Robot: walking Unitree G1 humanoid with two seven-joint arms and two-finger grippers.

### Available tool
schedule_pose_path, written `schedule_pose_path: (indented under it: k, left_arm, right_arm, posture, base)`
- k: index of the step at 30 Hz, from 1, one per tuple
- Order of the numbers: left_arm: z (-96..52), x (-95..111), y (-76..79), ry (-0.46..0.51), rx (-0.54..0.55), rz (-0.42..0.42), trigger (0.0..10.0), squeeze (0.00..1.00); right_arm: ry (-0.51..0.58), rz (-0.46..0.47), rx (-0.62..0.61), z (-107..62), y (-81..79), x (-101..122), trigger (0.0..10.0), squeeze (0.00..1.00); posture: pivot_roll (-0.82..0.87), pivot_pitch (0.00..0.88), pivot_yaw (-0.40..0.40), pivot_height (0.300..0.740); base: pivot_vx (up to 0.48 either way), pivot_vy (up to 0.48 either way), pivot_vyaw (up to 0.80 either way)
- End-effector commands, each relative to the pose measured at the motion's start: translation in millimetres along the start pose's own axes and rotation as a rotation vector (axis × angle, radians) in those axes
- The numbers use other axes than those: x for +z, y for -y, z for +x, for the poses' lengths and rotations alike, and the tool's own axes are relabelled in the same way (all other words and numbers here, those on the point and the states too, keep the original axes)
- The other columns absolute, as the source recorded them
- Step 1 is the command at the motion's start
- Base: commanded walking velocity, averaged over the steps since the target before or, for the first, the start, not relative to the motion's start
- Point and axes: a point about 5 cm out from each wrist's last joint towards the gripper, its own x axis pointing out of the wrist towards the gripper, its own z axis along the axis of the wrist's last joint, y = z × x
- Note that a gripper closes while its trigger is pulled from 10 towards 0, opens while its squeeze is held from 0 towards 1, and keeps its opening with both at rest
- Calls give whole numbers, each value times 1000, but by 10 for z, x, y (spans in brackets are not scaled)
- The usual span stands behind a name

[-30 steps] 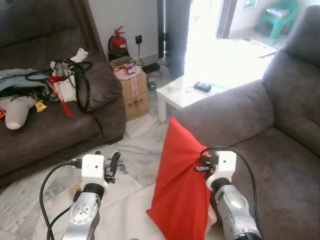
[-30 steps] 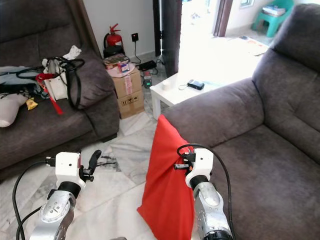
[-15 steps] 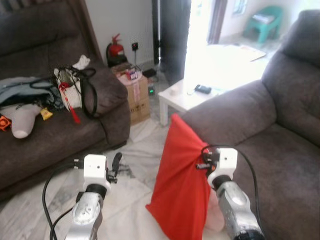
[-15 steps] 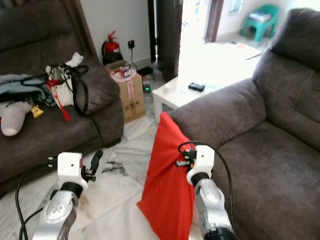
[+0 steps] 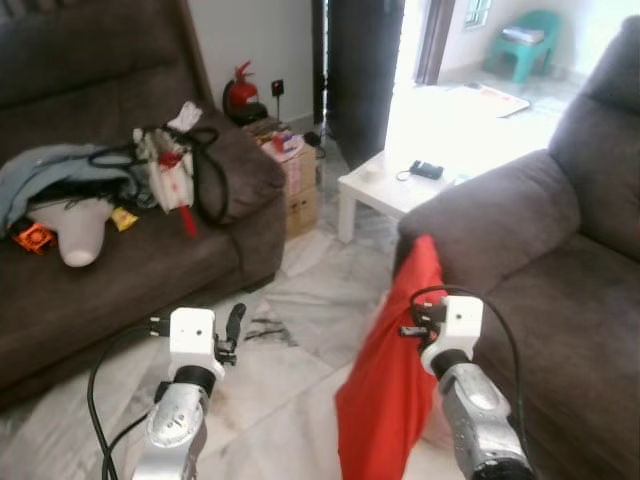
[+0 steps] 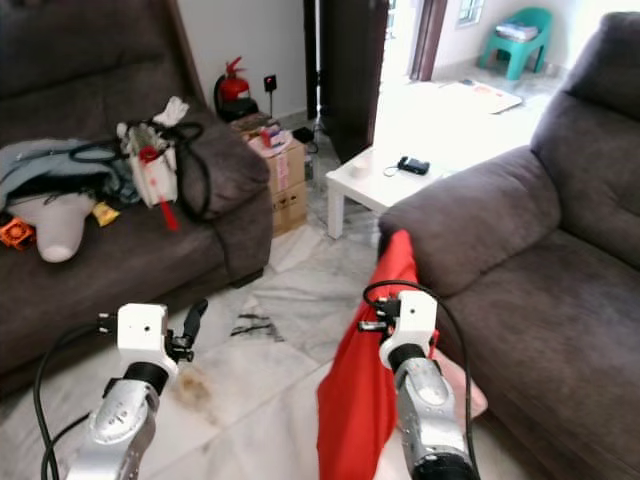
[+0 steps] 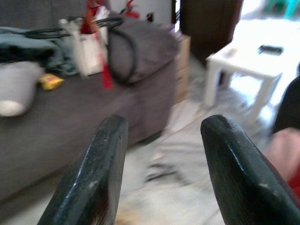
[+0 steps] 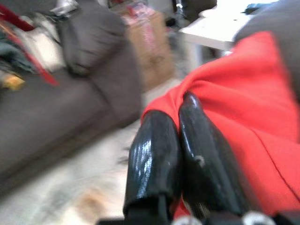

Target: Move the pillow to the sofa from floor

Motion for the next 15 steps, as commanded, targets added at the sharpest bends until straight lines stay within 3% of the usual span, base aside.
schedule_pose_path:
  k: [1, 15]
  left_arm:
    - [48, 78, 65, 34, -15, -5, 10000, 0]
    - [43, 74, 71, 40, -21, 5, 10000, 0]
  right_arm:
    - [132, -38, 17, 83, 18, 324, 10000, 0]
    - [110, -43, 4, 89, 31, 295, 10000, 0]
  posture:
    - [56, 28, 14, 740]
    - [56, 27, 14, 740]
  base:
    - [0, 431, -800]
    - [0, 0, -800]
